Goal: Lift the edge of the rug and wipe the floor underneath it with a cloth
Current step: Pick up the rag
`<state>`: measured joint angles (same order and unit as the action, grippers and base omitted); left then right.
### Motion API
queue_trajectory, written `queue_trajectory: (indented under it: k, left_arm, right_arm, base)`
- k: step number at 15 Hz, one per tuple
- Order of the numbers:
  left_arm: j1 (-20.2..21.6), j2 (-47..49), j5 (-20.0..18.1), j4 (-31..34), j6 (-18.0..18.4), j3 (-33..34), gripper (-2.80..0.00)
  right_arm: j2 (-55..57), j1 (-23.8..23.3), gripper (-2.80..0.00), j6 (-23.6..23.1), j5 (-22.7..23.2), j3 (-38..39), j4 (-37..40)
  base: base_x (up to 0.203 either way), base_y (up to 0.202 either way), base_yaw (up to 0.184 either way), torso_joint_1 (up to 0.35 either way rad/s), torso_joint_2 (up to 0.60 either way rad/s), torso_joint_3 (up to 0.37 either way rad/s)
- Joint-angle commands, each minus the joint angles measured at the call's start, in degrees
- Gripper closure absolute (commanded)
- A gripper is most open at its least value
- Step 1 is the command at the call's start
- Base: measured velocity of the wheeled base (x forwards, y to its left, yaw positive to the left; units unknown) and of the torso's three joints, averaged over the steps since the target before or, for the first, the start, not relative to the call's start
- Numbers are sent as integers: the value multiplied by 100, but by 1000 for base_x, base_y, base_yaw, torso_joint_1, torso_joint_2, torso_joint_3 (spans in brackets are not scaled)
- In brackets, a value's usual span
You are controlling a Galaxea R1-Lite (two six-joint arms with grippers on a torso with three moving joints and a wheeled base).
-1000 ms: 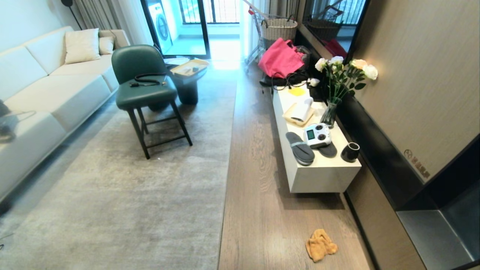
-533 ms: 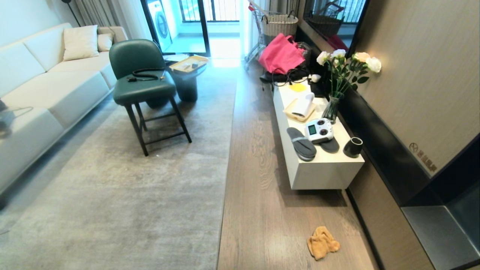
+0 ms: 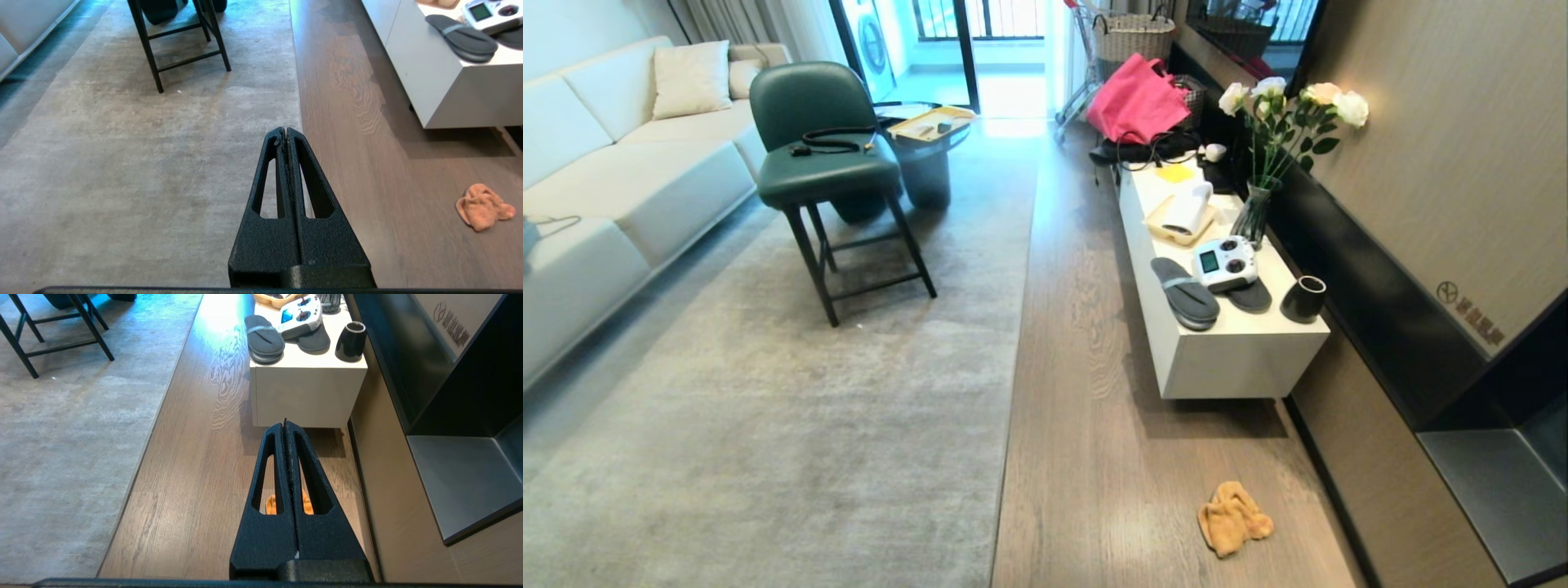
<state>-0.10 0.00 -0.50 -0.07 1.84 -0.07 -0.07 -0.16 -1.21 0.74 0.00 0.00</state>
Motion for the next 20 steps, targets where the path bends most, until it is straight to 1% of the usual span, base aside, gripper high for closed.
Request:
queue_trajectory:
  k: [1,9,14,19,20]
  left_arm:
    - [1,0,-3,-1,0,-1,0]
    - [1,0,1,-1,0,6,0]
    - [1,0,-3,-1,0,-1,0]
    - [1,0,-3,-1,0,-1,0]
    - [3,0,-3,-1,0,0,0]
  right_arm:
    - [7,1,0,-2,5,0,0]
    - [7,0,0,-2,5,0,0]
    - [7,7,0,-2,5,0,0]
    - [7,-2,0,-2,-2,0,0]
    - [7,7,0,-2,-4,0,0]
  base:
    - [0,0,0,-159,512,355]
    - [0,0,0,-110,481,369]
    - [0,0,0,-35,447,408]
    - [0,0,0,26,415,457]
    - [0,0,0,3,115,186]
